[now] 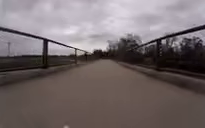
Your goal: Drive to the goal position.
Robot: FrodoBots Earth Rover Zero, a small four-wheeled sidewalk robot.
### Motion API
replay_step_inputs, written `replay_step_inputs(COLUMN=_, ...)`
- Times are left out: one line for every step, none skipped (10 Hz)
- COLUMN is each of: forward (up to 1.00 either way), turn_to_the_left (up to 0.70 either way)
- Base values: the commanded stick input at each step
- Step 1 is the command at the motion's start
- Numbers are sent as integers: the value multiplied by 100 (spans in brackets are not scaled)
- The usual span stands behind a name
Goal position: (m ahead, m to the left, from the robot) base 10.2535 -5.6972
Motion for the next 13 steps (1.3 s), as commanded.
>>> replay_step_inputs(forward=100, turn_to_the_left=0)
replay_step_inputs(forward=100, turn_to_the_left=0)
replay_step_inputs(forward=100, turn_to_the_left=0)
replay_step_inputs(forward=100, turn_to_the_left=0)
replay_step_inputs(forward=100, turn_to_the_left=0)
replay_step_inputs(forward=100, turn_to_the_left=0)
replay_step_inputs(forward=100, turn_to_the_left=0)
replay_step_inputs(forward=100, turn_to_the_left=0)
replay_step_inputs(forward=100, turn_to_the_left=0)
replay_step_inputs(forward=100, turn_to_the_left=0)
replay_step_inputs(forward=100, turn_to_the_left=0)
replay_step_inputs(forward=100, turn_to_the_left=0)
replay_step_inputs(forward=100, turn_to_the_left=0)
